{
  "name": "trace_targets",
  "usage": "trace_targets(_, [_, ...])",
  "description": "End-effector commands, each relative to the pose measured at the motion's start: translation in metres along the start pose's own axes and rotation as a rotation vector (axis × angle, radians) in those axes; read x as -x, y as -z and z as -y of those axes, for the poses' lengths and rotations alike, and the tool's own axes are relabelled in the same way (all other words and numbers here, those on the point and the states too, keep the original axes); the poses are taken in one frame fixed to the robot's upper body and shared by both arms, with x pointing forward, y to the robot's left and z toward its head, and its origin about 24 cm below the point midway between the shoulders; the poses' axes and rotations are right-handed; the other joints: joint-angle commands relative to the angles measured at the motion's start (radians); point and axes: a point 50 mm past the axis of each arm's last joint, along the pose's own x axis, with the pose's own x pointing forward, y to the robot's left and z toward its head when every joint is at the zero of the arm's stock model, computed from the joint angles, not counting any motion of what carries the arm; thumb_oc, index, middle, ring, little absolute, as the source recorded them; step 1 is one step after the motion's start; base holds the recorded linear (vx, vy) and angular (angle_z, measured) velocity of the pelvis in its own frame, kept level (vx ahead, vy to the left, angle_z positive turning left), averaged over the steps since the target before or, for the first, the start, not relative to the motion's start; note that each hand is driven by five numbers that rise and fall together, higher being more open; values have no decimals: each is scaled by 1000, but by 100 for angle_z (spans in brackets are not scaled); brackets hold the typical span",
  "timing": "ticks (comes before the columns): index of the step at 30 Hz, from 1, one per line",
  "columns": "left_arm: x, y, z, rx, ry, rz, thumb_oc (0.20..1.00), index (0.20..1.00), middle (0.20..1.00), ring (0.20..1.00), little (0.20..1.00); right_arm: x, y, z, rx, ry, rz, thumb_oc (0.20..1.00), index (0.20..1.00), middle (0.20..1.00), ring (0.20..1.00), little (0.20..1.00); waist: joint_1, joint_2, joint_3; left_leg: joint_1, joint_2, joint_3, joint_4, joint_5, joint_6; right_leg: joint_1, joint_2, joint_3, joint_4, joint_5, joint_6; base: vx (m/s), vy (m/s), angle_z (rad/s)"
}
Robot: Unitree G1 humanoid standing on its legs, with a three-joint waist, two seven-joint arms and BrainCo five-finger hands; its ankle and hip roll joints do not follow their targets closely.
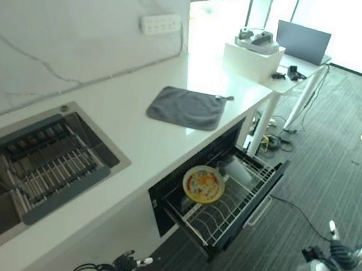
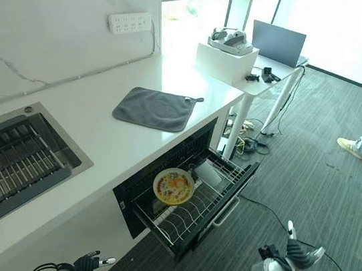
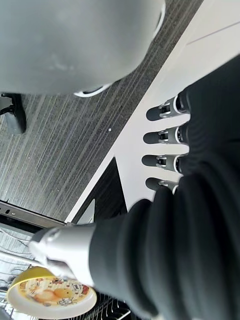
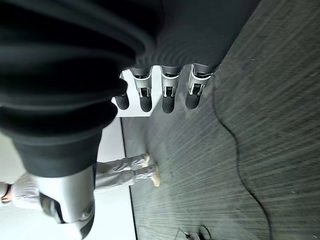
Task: Place the dishes in the dishwasher.
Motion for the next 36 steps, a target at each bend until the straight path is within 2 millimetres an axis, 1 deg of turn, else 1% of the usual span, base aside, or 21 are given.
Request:
trace_targets(1, [1,10,-5,-30,0,-48,1000,1000,1000,1000,1000,-5,-20,-36,-238,-145,32,1000,1000,1000,1000,1000,25,4,90,-6,-1,-71,55,-74,50,107,-19,-29,103,-199,11,129,-62,5])
trace_targets(2, [1,9,-4,-33,3,-51,1000,1000,1000,1000,1000,-5,-13,-35,-240,-147,5,1000,1000,1000,1000,1000,31,8,91,-4,-4,-87,73,-99,46,113,-19,-29,122,-224,17,127,-58,8])
trace_targets(4, [0,7,-2,-45,2,-46,1000,1000,1000,1000,1000,-4,-4,-37,-247,-180,-50,1000,1000,1000,1000,1000,42,13,100,-21,-6,-95,101,-106,47,102,-20,-41,154,-237,13,41,-47,26])
trace_targets(5, [0,5,0,-54,1,-37,1000,1000,1000,1000,1000,-2,4,-42,-253,-235,-100,1000,1000,1000,1000,1000,54,16,109,-50,-2,-93,130,-93,53,83,-23,-60,179,-234,0,-25,-52,24])
trace_targets(8, [-1,2,3,-65,4,-25,1000,1000,1000,1000,1000,2,13,-58,-259,-411,-181,1000,1000,1000,1000,1000,76,26,127,-93,1,-122,177,-101,51,54,-28,-68,237,-256,-8,11,-36,24])
trace_targets(10, [-1,2,3,-66,1,-22,1000,1000,1000,1000,1000,11,18,-75,-261,-621,-255,1000,1000,1000,1000,1000,91,30,137,-121,1,-145,198,-101,45,38,-28,-65,263,-268,-12,38,-30,32])
trace_targets(11, [-1,1,2,-69,3,-20,1000,1000,1000,1000,1000,18,20,-86,-298,-761,-298,1000,1000,1000,1000,1000,99,33,142,-138,1,-159,211,-98,44,25,-29,-62,281,-272,-15,33,-16,17])
trace_targets(12, [-1,2,1,-67,3,-21,1000,1000,1000,1000,1000,21,21,-90,-322,-818,-327,1000,1000,1000,1000,1000,100,34,143,-141,1,-162,212,-97,43,23,-29,-61,284,-273,-15,56,-4,19])
trace_targets(13, [0,3,1,-64,6,-25,1000,1000,1000,1000,1000,30,24,-97,-380,-958,-387,1000,1000,1000,1000,1000,106,37,146,-148,2,-173,215,-90,39,20,-28,-59,294,-275,-17,87,5,21])
trace_targets(14, [0,5,0,-63,8,-30,1000,1000,1000,1000,1000,38,27,-103,-403,-1056,-440,1000,1000,1000,1000,1000,111,40,146,-151,0,-181,213,-84,38,22,-26,-58,296,-277,-18,125,17,15])
trace_targets(16, [1,8,-1,-68,14,-40,1000,1000,1000,1000,1000,52,31,-111,-375,-1249,-520,1000,1000,1000,1000,1000,123,45,151,-157,-8,-200,211,-75,36,22,-26,-55,303,-280,-19,99,30,17])
trace_targets(18, [1,5,-6,-77,13,-30,1000,1000,1000,1000,1000,56,24,-120,-379,-1355,-537,1000,1000,1000,1000,1000,136,50,167,-176,-13,-216,215,-70,37,1,-33,-57,327,-284,-17,-51,30,20])
trace_targets(19, [0,-1,-11,-78,7,-10,1000,1000,1000,1000,1000,59,14,-131,-386,-1444,-530,1000,1000,1000,1000,1000,146,54,186,-203,-15,-228,221,-66,37,-30,-41,-60,349,-287,-16,-209,33,18])
trace_targets(21, [-2,-18,-19,-85,-3,35,1000,1000,1000,1000,1000,62,-8,-155,-413,-1551,-487,1000,1000,1000,1000,1000,160,61,218,-257,-19,-246,230,-59,36,-87,-51,-62,383,-292,-15,-350,35,22])
trace_targets(23, [-4,-41,-27,-85,-17,91,1000,1000,1000,1000,1000,67,-42,-188,-448,-1665,-426,1000,1000,1000,1000,1000,175,70,261,-322,-22,-267,236,-46,33,-154,-61,-65,422,-298,-17,-364,30,25])
trace_targets(24, [-4,-47,-30,-83,-22,104,1000,1000,1000,1000,1000,68,-54,-198,-464,-1703,-410,1000,1000,1000,1000,1000,182,74,273,-341,-25,-275,237,-38,32,-172,-63,-66,433,-298,-17,-160,31,28])
trace_targets(25, [-4,-50,-32,-77,-28,112,1000,1000,1000,1000,1000,69,-65,-205,-470,-1737,-398,1000,1000,1000,1000,1000,189,76,285,-345,-30,-288,242,-55,24,-181,-70,-60,454,-321,-6,-77,57,44])
trace_targets(26, [-4,-53,-33,-77,-30,124,1000,1000,1000,1000,1000,72,-81,-216,-465,-1782,-367,1000,1000,1000,1000,1000,204,82,303,-363,-39,-295,238,-43,23,-202,-81,-66,470,-324,-3,-31,72,37])
trace_targets(30, [-3,-54,-37,-76,-27,139,1000,1000,1000,1000,1000,78,-114,-235,-420,-1847,-295,1000,1000,1000,1000,1000,237,96,326,-389,-47,-302,218,-14,20,-229,-102,-94,485,-320,-1,-30,62,34])
trace_targets(31, [-3,-55,-38,-68,-26,141,1000,1000,1000,1000,1000,79,-125,-241,-394,-1861,-262,1000,1000,1000,1000,1000,250,101,333,-396,-51,-306,214,-7,19,-235,-108,-102,489,-319,-1,8,65,38])
trace_targets(36, [-2,-52,-45,-70,-19,128,1000,1000,1000,1000,1000,89,-164,-260,-338,-1904,-174,1000,1000,1000,1000,1000,291,112,350,-412,-59,-320,204,11,16,-242,-125,-126,506,-324,-5,35,58,22])
